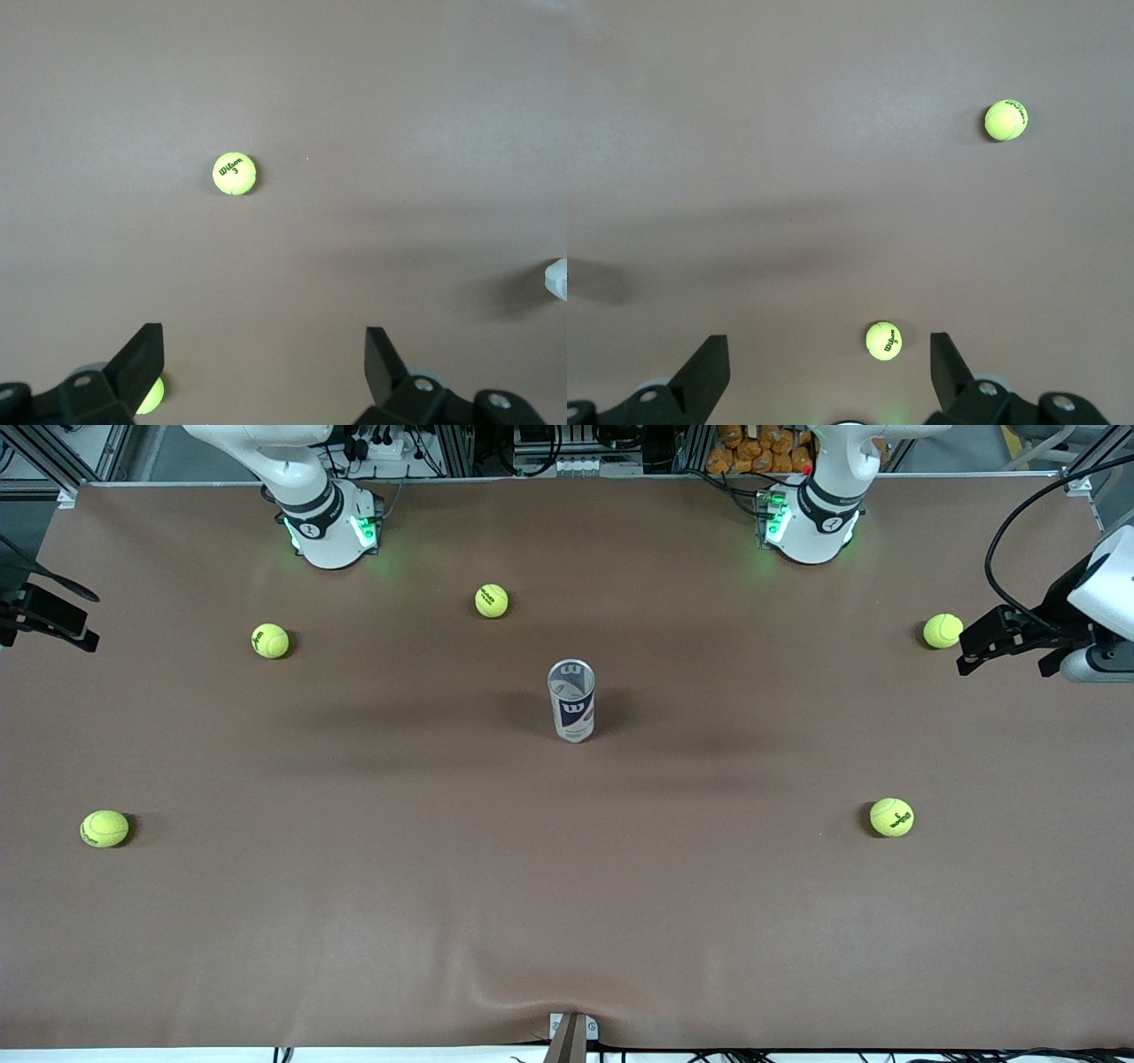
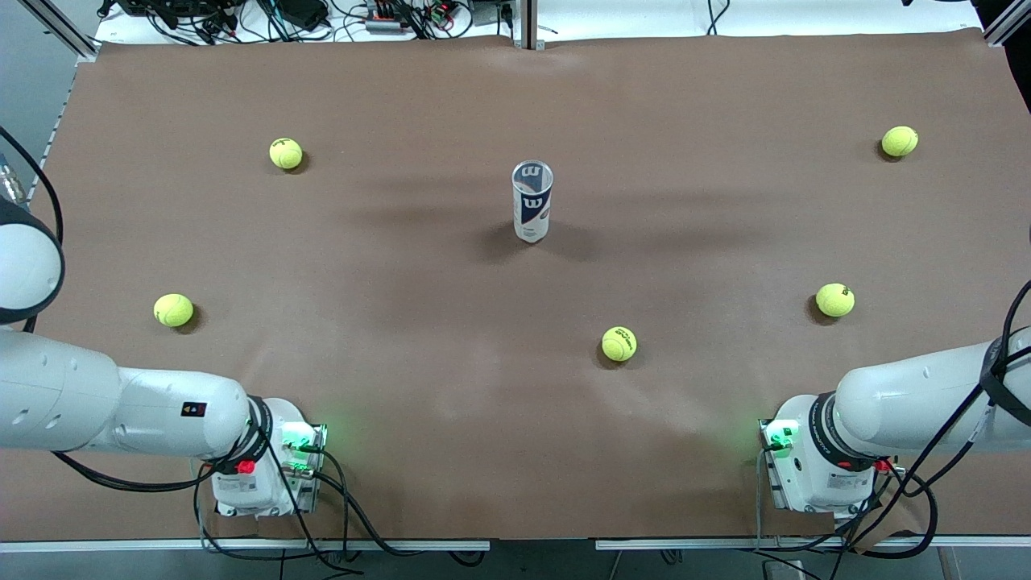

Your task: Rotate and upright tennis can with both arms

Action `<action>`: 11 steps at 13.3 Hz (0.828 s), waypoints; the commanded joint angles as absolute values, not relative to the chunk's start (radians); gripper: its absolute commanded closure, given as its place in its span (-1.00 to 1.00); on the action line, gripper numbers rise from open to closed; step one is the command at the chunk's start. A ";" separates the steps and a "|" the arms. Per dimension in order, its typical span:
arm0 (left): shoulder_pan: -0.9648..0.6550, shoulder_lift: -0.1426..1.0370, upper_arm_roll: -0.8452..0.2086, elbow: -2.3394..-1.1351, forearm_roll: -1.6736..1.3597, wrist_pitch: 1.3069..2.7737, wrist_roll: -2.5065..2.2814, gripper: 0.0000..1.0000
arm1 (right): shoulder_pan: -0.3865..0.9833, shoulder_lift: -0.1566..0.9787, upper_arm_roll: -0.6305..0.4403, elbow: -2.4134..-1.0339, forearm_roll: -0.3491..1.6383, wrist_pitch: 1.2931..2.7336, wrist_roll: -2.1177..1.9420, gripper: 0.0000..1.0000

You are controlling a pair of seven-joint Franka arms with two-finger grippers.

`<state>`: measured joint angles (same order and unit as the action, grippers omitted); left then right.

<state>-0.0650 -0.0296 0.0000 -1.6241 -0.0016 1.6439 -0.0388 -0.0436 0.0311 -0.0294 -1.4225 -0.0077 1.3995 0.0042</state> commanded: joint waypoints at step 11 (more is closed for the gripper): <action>-0.064 -0.029 -0.012 -1.611 0.000 1.625 -0.035 -1.00 | -0.048 0.029 -0.025 -1.411 -0.014 1.390 0.002 -1.00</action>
